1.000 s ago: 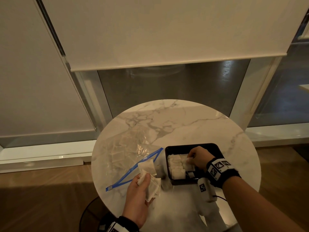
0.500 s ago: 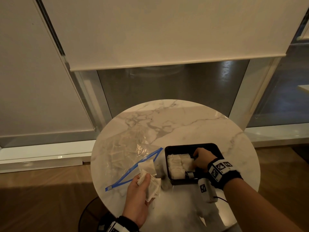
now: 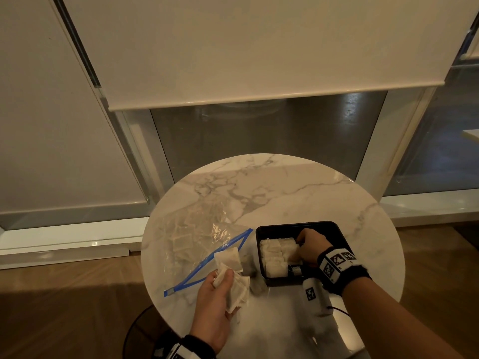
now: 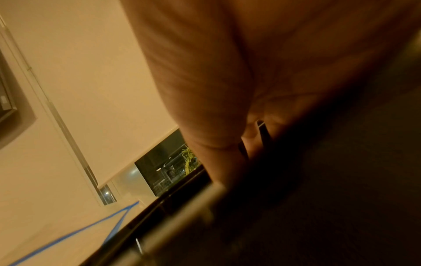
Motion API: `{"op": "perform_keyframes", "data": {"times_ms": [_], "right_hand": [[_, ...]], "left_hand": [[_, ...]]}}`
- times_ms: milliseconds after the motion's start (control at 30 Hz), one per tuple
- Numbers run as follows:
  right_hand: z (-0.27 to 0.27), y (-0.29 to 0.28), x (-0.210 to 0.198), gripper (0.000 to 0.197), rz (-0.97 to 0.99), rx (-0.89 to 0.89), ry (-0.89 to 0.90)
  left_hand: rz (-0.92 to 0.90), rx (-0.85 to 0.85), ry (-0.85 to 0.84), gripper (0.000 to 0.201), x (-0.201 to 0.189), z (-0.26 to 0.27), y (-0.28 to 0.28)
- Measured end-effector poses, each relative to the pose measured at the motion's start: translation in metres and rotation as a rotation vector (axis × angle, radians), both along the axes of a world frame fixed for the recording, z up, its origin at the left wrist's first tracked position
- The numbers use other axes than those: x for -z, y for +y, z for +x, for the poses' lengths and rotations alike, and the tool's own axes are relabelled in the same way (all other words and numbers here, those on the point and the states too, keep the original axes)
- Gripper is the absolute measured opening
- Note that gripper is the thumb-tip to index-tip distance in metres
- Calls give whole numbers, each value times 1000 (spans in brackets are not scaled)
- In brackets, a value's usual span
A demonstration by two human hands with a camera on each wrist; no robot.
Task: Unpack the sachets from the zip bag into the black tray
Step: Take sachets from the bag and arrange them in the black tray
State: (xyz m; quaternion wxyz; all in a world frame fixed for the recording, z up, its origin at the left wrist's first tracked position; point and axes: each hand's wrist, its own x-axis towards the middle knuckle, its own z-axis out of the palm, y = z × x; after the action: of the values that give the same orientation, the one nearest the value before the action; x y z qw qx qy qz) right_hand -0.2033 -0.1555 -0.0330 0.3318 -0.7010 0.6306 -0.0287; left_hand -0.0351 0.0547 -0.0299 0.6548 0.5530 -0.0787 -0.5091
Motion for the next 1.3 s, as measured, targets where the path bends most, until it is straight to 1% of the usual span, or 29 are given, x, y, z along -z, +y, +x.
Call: {"op": "perform_keyframes", "data": {"times_ms": [67, 100, 167, 200, 333, 433, 500, 567, 633, 700, 767, 833, 933, 1133, 1233, 1300], "right_hand": [[-5, 0, -2, 48, -41, -5, -21], [-7, 1, -3, 43, -73, -21, -24], [-10, 6, -5, 31, -118, -98, -20], [-11, 10, -6, 28, -129, -148, -13], [-8, 25, -8, 27, -119, -274, 10], [-9, 34, -9, 27, -108, -297, -16], [-10, 41, -12, 21, -182, -245, -127], [-11, 55, -19, 12, -299, -154, -333], [-7, 73, -27, 8, -338, -93, -526], [-3, 92, -32, 10, -251, -77, -682], [0, 109, -38, 13, -102, -45, -784], [1, 119, -43, 15, 46, -11, -855], [-1, 124, -47, 14, 132, -9, -927], [-3, 132, -61, 11, 69, -77, -1030], [-3, 134, -61, 8, 13, -44, -1023], [-4, 133, -58, 7, -8, 2, -1009]], "left_hand": [[-8, 6, 4, 17, 0, 0, 0], [-10, 8, 6, 17, 0, 0, 0], [-14, 10, 10, 19, 1, 0, -1], [-14, 10, 12, 19, 2, 0, -2], [0, 10, 1, 21, 6, -1, -3], [-2, 13, -1, 21, 6, -2, -2], [-9, 22, -4, 23, 3, -3, -2], [-25, 43, 2, 24, -1, -4, -1], [-41, 78, 7, 22, -8, -7, -1], [-64, 114, -5, 20, -15, -12, -1], [-80, 155, -44, 21, -21, -18, -2], [-103, 203, -80, 20, -26, -22, 0], [-139, 243, -140, 20, -32, -26, 1], [-196, 277, -255, 17, -38, -27, 3], [-186, 276, -289, 14, -38, -28, 4], [-177, 268, -308, 16, -39, -29, 4]]}}
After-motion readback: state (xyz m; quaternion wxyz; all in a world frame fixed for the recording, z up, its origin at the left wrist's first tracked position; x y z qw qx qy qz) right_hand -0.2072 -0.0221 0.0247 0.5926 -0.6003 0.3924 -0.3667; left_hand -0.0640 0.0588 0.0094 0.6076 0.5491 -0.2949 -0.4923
